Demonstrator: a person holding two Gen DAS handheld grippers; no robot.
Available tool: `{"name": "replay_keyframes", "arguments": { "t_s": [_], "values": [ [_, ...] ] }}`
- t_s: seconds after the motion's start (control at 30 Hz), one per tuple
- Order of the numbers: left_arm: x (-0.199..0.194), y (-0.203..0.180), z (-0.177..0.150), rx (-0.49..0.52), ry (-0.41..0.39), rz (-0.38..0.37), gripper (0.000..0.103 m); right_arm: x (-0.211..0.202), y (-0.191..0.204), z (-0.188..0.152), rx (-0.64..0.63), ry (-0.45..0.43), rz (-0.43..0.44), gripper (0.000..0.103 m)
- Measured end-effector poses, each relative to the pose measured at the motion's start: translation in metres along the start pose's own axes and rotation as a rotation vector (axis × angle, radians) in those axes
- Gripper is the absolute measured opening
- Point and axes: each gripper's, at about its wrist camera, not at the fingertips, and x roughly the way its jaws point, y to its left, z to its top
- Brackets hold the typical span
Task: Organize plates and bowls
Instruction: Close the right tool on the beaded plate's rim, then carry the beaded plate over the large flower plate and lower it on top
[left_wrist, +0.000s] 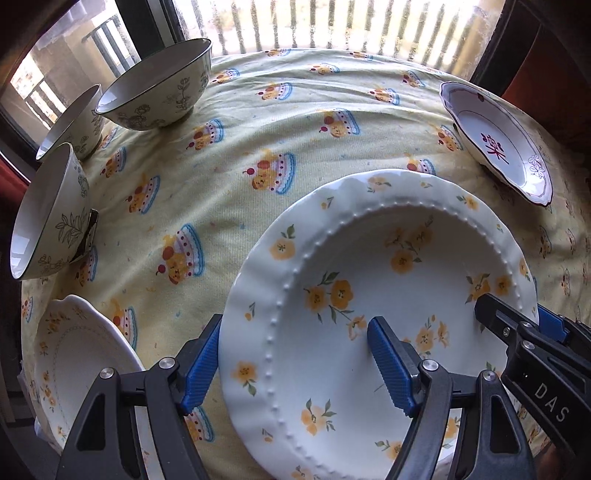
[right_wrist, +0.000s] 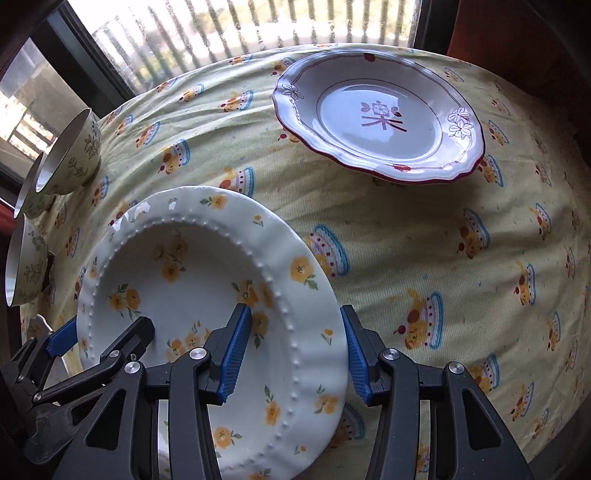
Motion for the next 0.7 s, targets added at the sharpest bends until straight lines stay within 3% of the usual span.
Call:
{"name": "replay_keyframes", "arguments": {
  "t_s": [0.37,0.6,0.7],
  "values": [
    [-0.010,-0.013,-0.034,0.003,0.016,0.006,0.077,-0.020,-0.033,-0.059,0.045,0.041,0.014,0.052],
    [-0.012,-0.022,-0.049,-0.004,0.022,0.029,0.079,-0.023,-0.036,-0.069,0.027,0.027,0.028,0.053],
    [-0.014,-0.021,-0.052,-0.022,0.015,0.035,0.080,-0.020,-0.033,-0.070,0.012,0.018,0.044,0.058]
  ]
}}
